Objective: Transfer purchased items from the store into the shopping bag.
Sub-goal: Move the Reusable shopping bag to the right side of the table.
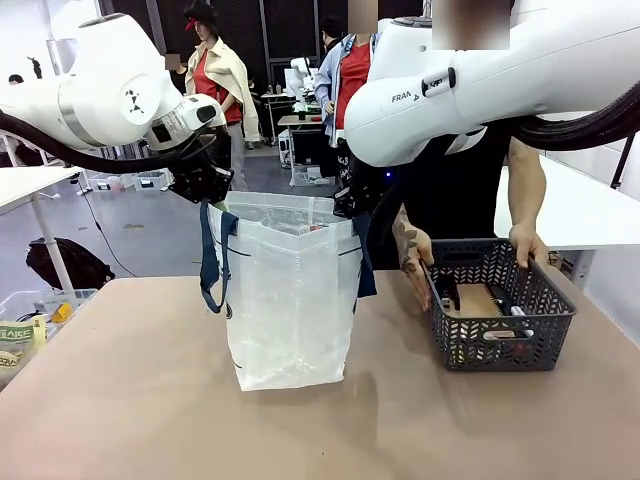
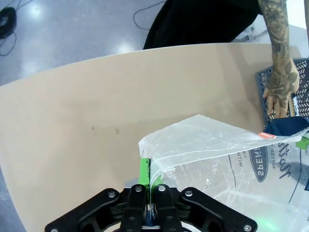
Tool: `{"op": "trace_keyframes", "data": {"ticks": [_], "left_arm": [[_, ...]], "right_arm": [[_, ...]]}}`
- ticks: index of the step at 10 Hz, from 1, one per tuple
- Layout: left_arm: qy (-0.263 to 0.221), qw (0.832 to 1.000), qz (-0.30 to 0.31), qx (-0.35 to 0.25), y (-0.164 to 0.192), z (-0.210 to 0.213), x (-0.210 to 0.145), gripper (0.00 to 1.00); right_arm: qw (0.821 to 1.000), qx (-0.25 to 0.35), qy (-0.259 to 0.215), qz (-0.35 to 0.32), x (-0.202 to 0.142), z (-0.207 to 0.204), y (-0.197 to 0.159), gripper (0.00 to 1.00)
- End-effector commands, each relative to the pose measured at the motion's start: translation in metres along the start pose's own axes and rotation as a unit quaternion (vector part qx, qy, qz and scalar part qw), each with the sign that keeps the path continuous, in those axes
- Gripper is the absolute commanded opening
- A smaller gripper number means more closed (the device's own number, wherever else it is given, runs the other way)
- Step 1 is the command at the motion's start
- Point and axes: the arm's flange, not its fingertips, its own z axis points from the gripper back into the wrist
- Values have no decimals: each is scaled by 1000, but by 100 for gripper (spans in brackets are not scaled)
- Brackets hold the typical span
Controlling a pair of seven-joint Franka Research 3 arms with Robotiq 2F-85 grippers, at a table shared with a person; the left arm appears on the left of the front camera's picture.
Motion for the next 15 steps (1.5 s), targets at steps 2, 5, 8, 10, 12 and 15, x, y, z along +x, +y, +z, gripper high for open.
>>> {"op": "trace_keyframes", "data": {"ticks": [2,5,8,10,12,15], "left_arm": [[1,1000,4,2,3,4,-1,0],[1,1000,4,2,3,4,-1,0],[1,1000,4,2,3,4,-1,0],[1,1000,4,2,3,4,-1,0],[1,1000,4,2,3,4,-1,0],[1,1000,4,2,3,4,-1,0]], "right_arm": [[1000,1,-3,-5,-1,1,-3,0],[1000,1,-3,-5,-1,1,-3,0],[1000,1,-3,-5,-1,1,-3,0],[1000,1,-3,-5,-1,1,-3,0],[1000,1,-3,-5,-1,1,-3,0],[1000,1,-3,-5,-1,1,-3,0]]}}
